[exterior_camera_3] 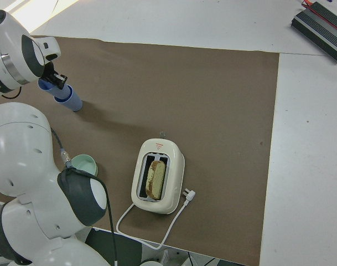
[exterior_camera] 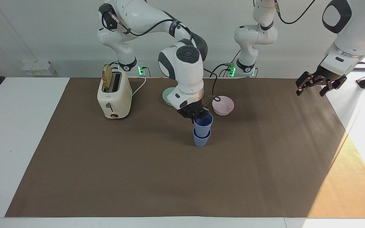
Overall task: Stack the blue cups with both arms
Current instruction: 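Carry the held cup with the right gripper over the center cup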
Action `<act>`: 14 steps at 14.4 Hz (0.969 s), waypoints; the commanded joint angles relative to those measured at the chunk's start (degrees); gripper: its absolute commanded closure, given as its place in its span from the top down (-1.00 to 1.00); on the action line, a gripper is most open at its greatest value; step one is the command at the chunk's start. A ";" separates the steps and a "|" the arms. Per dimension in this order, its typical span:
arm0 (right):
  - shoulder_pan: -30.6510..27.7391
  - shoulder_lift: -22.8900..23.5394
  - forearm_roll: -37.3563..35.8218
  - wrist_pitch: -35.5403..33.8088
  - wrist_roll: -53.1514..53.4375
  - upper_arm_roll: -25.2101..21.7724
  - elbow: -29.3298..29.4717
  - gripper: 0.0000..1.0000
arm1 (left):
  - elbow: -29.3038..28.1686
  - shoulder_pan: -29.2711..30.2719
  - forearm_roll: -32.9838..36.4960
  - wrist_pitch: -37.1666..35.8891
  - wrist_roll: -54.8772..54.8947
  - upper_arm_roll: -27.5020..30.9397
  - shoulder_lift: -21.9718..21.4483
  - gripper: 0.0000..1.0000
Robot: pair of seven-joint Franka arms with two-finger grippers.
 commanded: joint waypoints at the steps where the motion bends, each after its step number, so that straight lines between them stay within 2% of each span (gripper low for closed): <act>1: -0.60 -0.32 -1.20 1.98 1.52 0.53 -1.53 0.87 | -0.72 0.00 0.59 -0.25 0.26 -0.15 -1.00 1.00; 2: -0.60 -0.32 -1.28 2.15 1.53 0.53 -1.62 1.00 | -0.63 0.09 0.68 -0.17 0.26 -0.15 -1.00 1.00; 9: -1.82 -0.94 -1.98 0.67 0.30 -0.18 -1.09 1.00 | -0.72 0.00 0.60 -0.60 0.17 -0.24 -1.00 1.00; 11: -4.89 -2.95 -5.31 -3.62 -5.30 0.00 -0.92 1.00 | -0.72 0.00 0.68 -0.60 0.08 -0.24 -1.00 1.00; 14: -9.63 -6.38 -6.12 -11.01 -15.84 0.00 0.66 1.00 | -0.72 -0.18 0.68 -0.52 0.17 -0.24 -1.00 1.00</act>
